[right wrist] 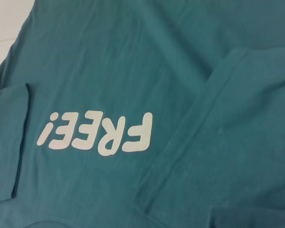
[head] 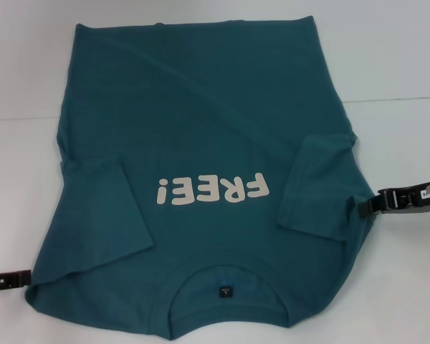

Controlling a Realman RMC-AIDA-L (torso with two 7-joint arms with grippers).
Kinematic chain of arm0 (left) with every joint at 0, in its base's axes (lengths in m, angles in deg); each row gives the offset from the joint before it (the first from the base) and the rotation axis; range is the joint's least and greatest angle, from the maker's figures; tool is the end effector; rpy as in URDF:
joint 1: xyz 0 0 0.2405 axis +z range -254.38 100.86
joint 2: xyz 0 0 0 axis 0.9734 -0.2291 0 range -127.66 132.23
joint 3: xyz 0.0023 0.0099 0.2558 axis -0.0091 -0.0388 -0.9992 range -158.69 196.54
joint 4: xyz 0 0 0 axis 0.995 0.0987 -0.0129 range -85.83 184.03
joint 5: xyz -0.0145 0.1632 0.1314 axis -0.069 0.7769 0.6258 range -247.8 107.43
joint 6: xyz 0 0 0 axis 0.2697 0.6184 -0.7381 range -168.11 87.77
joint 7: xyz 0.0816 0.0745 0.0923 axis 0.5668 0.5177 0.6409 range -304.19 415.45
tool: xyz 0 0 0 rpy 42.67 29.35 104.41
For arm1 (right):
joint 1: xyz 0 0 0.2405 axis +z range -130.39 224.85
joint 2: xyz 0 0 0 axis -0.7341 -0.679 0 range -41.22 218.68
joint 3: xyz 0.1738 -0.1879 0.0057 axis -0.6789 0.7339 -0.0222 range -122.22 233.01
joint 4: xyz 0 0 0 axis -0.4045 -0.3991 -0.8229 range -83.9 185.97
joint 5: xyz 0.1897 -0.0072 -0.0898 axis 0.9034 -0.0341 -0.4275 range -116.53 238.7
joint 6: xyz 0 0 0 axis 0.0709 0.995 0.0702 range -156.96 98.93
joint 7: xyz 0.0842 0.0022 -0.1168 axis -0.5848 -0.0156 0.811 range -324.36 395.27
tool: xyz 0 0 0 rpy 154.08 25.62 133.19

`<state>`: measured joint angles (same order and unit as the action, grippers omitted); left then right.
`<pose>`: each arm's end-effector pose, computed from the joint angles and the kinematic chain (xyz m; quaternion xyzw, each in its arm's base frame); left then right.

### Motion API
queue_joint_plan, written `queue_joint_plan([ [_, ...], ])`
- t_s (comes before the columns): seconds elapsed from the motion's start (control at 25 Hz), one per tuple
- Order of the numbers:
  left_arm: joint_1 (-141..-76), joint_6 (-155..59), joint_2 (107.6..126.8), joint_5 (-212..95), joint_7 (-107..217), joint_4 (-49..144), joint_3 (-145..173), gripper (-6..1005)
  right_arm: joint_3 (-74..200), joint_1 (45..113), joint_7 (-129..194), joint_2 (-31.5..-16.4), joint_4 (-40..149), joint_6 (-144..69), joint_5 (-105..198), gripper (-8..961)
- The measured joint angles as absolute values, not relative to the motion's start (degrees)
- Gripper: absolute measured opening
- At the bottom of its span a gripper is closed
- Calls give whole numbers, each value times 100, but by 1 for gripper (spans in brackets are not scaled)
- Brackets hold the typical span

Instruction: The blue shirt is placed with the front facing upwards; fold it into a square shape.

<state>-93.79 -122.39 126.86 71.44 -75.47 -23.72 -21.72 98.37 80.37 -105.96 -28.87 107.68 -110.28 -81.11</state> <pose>-0.3292 0.2980 0.0649 -0.7840 -0.5509 -0.0457 0.2824 0.2846 0.3694 0.0522 -0.7897 0.5726 0.0480 0.2149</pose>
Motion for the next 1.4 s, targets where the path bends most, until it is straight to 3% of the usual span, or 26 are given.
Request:
queue_joint_plan([
  [0.24, -9430, -12087, 12677, 7177, -7428, -2161, -2229, 858, 9837, 8036, -10595, -2887, 10768, -11060, -8112, 22],
  [1.0, -9573, -12175, 12674, 7084, -7413, -1742, -2541, 853, 9837, 8014, -10532, -2913, 10851, -11106, -8112, 22],
  [1.4, -9601, -12125, 12689, 7066, -7586, -1782, -2984, 763, 9837, 7940, -10530, -2921, 10915, -11191, -7998, 21],
])
